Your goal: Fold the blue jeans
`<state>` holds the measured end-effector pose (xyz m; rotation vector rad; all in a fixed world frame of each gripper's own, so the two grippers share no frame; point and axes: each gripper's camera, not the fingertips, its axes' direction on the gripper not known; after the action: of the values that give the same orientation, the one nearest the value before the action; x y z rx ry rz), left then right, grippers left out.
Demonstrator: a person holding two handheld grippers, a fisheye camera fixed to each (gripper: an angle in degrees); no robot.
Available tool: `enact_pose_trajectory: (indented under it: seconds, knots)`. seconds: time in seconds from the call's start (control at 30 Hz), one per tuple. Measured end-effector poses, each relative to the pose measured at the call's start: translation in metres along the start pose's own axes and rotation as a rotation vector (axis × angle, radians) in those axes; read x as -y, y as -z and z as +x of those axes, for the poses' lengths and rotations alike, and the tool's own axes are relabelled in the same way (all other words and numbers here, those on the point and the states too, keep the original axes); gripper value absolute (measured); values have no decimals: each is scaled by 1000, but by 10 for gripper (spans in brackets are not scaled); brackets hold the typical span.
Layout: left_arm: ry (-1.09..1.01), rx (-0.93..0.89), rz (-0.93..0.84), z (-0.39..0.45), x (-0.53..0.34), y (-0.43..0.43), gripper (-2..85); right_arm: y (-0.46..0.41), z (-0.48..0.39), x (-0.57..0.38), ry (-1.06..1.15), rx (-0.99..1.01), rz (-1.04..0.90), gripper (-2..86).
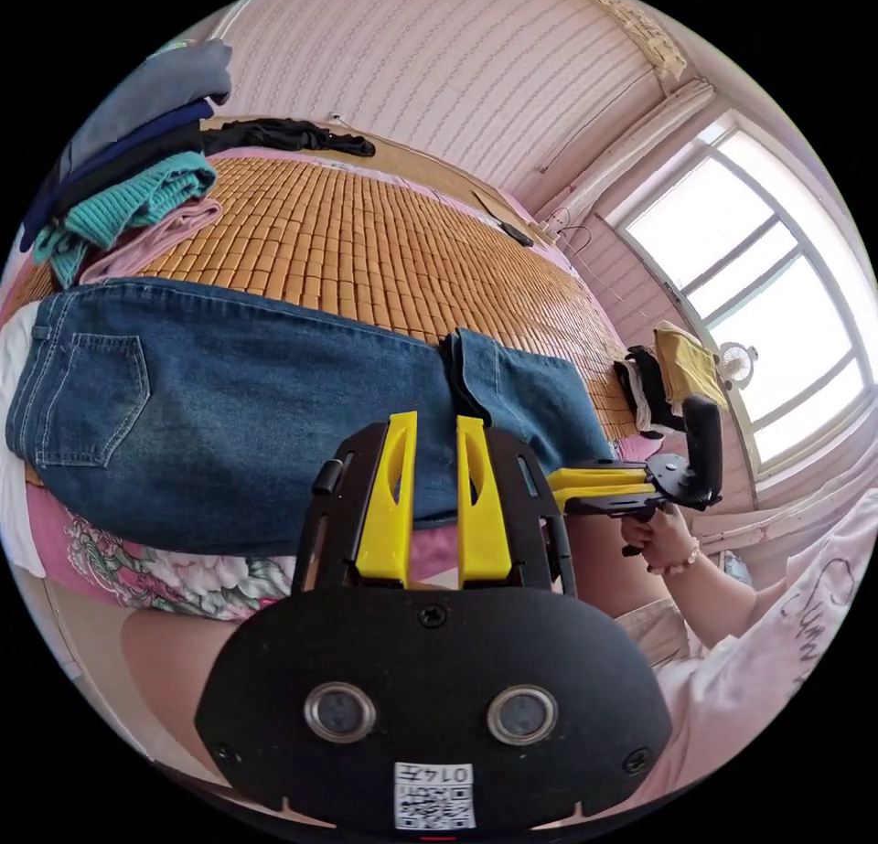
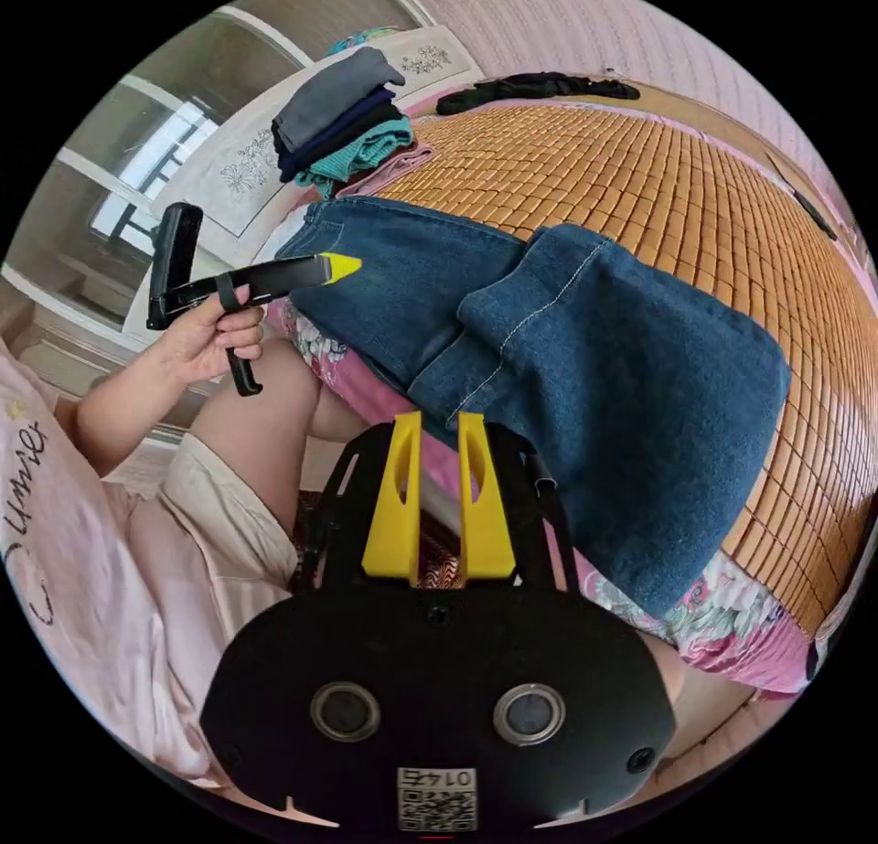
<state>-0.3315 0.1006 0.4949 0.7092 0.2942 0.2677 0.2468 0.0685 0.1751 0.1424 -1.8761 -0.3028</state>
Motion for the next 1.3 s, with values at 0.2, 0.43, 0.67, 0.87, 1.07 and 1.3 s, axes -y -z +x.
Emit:
enact_pose_trajectory:
  seconds: [0.2, 0.43, 0.67, 0.87, 1.07, 1.3]
  knots:
    - [-19, -105, -32, 14, 28, -31, 77, -51, -60, 8, 216, -253, -21, 124]
    - [-63, -119, -62, 27, 72, -63, 76, -118, -87, 22, 239, -283, -93, 30]
    - [6, -77, -115, 28, 89, -89, 62, -161, -110, 19, 332, -229, -179, 11]
    - [-25, -3, -120, 47, 104, -106, 107, -212, -130, 21, 376, -324, -232, 50]
    - [-197, 115, -193, 79, 106, -123, 49, -247, -155, 16, 385, -522, -180, 144]
    - [-214, 88, -205, 87, 106, -114, -6, -293, -160, 13, 452, -643, -241, 160]
